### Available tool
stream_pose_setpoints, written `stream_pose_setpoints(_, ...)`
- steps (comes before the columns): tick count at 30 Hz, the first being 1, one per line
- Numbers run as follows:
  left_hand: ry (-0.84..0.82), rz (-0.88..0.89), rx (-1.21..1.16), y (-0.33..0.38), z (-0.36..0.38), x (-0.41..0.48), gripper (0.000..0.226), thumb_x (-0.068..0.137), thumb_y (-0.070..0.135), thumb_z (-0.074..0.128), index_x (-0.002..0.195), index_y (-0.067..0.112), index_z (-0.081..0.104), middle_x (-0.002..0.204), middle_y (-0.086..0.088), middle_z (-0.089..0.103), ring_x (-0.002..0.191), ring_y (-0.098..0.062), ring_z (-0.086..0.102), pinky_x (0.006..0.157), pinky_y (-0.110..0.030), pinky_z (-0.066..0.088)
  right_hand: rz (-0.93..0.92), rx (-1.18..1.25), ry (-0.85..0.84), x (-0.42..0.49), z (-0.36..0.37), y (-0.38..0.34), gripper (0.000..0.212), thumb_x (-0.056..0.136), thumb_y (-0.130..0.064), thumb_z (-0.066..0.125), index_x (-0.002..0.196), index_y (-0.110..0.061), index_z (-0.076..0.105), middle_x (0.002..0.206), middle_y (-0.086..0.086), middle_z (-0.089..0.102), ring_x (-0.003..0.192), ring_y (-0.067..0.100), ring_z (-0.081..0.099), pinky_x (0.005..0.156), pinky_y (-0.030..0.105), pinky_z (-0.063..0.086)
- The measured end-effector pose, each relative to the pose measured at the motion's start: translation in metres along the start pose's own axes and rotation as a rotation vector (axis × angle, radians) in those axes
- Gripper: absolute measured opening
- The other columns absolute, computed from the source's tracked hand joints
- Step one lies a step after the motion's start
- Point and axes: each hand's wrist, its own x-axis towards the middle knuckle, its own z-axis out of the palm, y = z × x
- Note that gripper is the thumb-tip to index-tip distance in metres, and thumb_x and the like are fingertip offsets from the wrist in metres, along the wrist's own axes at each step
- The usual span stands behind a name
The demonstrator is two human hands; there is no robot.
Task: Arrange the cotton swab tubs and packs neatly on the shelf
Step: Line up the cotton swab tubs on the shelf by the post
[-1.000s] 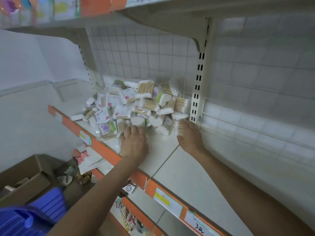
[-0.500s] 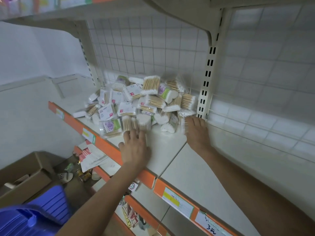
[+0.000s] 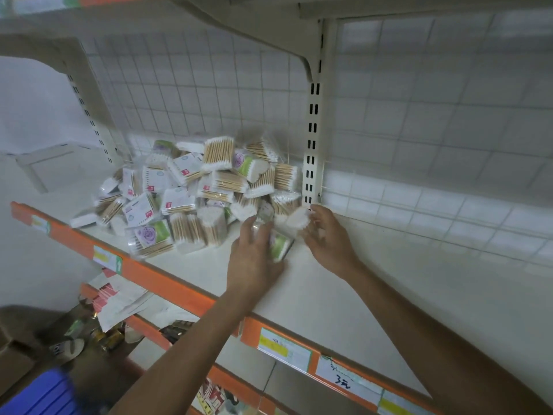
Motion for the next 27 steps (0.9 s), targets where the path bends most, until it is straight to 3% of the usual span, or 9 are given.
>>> stream_pose_setpoints(4, -0.035, 0.020, -0.166, 0.016, 0.011, 0.001, 0.086, 0.064, 0.018, 0.078, 0.139, 0.023, 0.036, 0.143, -0.013, 0.021, 0.118, -0.035, 0.047, 0.090, -0.037, 0.048, 0.185, 0.353, -0.062, -0.019, -0.023, 0.001, 0.031, 0.091, -0.031, 0.050, 0.121, -0.037, 0.049, 0.113, -0.002, 0.062, 0.097, 0.014, 0.063, 0.078, 0.034, 0.053)
stream_pose_setpoints(8, -0.093, 0.066, -0.309, 0.033, 0.022, 0.002, 0.092, 0.064, 0.006, 0.074, 0.143, 0.026, 0.031, 0.134, -0.010, 0.035, 0.110, -0.025, 0.051, 0.082, -0.030, 0.048, 0.327, 0.585, -0.044, -0.034, -0.043, 0.004, 0.027, 0.083, -0.026, 0.045, 0.110, -0.026, 0.053, 0.097, -0.003, 0.064, 0.083, 0.010, 0.064, 0.063, 0.032, 0.053)
stream_pose_setpoints(11, -0.087, 0.202, -0.443, 0.046, 0.031, 0.002, 0.096, 0.061, -0.002, 0.074, 0.144, 0.013, 0.027, 0.131, -0.009, 0.038, 0.118, -0.025, 0.046, 0.090, -0.043, 0.050, 0.352, 0.530, -0.030, -0.050, -0.058, 0.007, 0.019, 0.092, -0.011, 0.056, 0.108, -0.020, 0.051, 0.095, -0.001, 0.061, 0.080, 0.008, 0.063, 0.064, 0.029, 0.053)
stream_pose_setpoints(14, -0.112, 0.301, -0.523, 0.061, 0.042, -0.001, 0.091, 0.061, 0.008, 0.085, 0.138, 0.004, 0.036, 0.129, 0.007, 0.037, 0.127, -0.022, 0.040, 0.097, -0.053, 0.045, 0.363, 0.416, 0.014, -0.065, -0.071, 0.010, 0.053, 0.075, -0.012, 0.077, 0.118, -0.007, 0.045, 0.108, 0.007, 0.062, 0.096, 0.020, 0.064, 0.071, 0.037, 0.055)
stream_pose_setpoints(16, -0.164, 0.274, -0.577, 0.072, 0.044, -0.003, 0.080, 0.069, 0.020, 0.083, 0.139, 0.015, 0.042, 0.120, 0.019, 0.046, 0.120, -0.014, 0.048, 0.094, -0.048, 0.049, 0.381, 0.380, 0.018, -0.074, -0.080, 0.009, 0.066, 0.068, -0.020, 0.083, 0.120, -0.004, 0.045, 0.112, 0.014, 0.062, 0.102, 0.028, 0.064, 0.075, 0.041, 0.056)
stream_pose_setpoints(18, -0.265, 0.187, -0.626, 0.083, 0.042, -0.003, 0.067, 0.080, 0.026, 0.073, 0.137, 0.037, 0.039, 0.114, 0.012, 0.060, 0.102, -0.009, 0.060, 0.085, -0.031, 0.054, 0.401, 0.379, 0.090, -0.082, -0.091, 0.008, 0.055, 0.071, -0.010, 0.080, 0.113, -0.009, 0.046, 0.106, 0.009, 0.062, 0.092, 0.018, 0.065, 0.070, 0.030, 0.055)
stream_pose_setpoints(21, -0.342, 0.047, -0.712, 0.095, 0.044, -0.003, 0.074, 0.082, 0.020, 0.072, 0.142, 0.032, 0.031, 0.105, 0.010, 0.061, 0.088, -0.006, 0.061, 0.072, -0.009, 0.047, 0.437, 0.385, 0.204, -0.096, -0.110, 0.009, 0.047, 0.074, 0.003, 0.074, 0.107, -0.010, 0.044, 0.099, 0.004, 0.061, 0.081, 0.010, 0.062, 0.062, 0.018, 0.051)
stream_pose_setpoints(25, -0.391, -0.035, -0.784, 0.117, 0.053, -0.003, 0.059, 0.075, 0.020, 0.079, 0.126, 0.024, 0.049, 0.105, 0.007, 0.067, 0.087, -0.008, 0.067, 0.082, -0.030, 0.054, 0.446, 0.406, 0.268, -0.116, -0.134, 0.014, 0.045, 0.074, 0.000, 0.075, 0.110, -0.007, 0.049, 0.111, 0.015, 0.063, 0.094, 0.025, 0.064, 0.073, 0.028, 0.054)
stream_pose_setpoints(27, -0.430, -0.058, -0.851, 0.131, 0.056, -0.006, 0.055, 0.075, 0.011, 0.078, 0.122, 0.023, 0.051, 0.099, 0.009, 0.067, 0.081, -0.004, 0.067, 0.078, -0.029, 0.056, 0.434, 0.392, 0.303, -0.128, -0.148, 0.012, 0.039, 0.076, -0.002, 0.074, 0.109, -0.007, 0.053, 0.110, 0.014, 0.062, 0.092, 0.023, 0.063, 0.069, 0.024, 0.053)
